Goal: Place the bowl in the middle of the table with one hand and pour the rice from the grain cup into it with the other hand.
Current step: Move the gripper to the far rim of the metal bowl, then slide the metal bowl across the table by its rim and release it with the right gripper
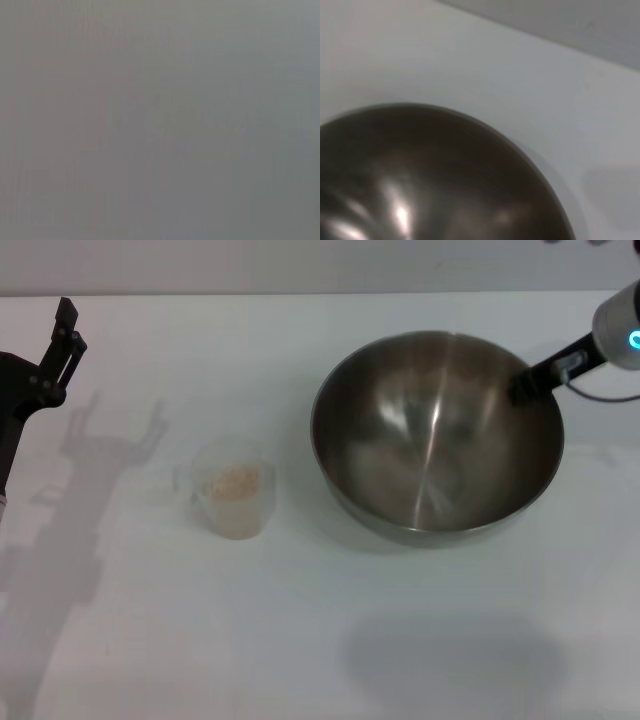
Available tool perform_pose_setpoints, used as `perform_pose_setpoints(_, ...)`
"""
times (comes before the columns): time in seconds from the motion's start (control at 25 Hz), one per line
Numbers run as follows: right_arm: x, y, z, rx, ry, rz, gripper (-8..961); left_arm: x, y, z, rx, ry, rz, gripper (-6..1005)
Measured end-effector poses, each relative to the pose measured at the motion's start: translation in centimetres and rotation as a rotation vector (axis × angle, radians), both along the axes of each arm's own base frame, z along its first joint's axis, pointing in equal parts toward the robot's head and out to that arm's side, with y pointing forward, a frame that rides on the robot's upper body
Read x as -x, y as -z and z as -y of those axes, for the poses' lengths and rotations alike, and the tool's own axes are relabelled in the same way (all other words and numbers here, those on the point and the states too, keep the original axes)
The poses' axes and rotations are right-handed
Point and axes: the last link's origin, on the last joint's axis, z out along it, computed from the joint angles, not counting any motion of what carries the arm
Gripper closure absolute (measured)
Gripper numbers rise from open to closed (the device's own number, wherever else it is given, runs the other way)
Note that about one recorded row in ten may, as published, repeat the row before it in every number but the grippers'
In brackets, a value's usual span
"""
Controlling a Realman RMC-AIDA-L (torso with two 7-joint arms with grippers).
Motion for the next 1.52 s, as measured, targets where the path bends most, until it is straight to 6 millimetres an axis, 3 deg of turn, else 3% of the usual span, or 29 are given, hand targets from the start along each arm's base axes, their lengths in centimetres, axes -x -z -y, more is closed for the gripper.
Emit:
perform_pose_setpoints(0.08, 0.3, -0.5, -0.1, -0.02, -0.02, -0.004, 917, 0.0, 0.0, 0.0, 0.0, 0.0, 0.0, 190)
perform_pose_setpoints(0.28, 1.9, -1.5, 0.2, -0.048, -0.102, -0.033, 921, 0.0, 0.0, 0.0, 0.0, -0.001, 0.0, 193)
perform_pose_setpoints(0.44, 3.4, -1.8, 1.2, -0.001, -0.167, -0.085, 920, 0.0, 0.0, 0.0, -0.002, -0.001, 0.001, 195)
perform_pose_setpoints(0.8, 4.5, -2.3, 3.4, 0.107, -0.26, -0.135, 919, 0.0, -0.2, -0.1, -0.007, 0.001, 0.002, 200)
perform_pose_setpoints(1.12, 5.0, -0.8, 4.9, 0.242, -0.297, -0.19, 919, 0.0, -0.2, 0.0, -0.009, 0.002, 0.002, 205)
perform_pose_setpoints(1.52, 3.8, 2.2, 5.1, 0.349, -0.244, -0.202, 921, 0.1, -0.2, 0.1, -0.008, -0.001, 0.001, 210)
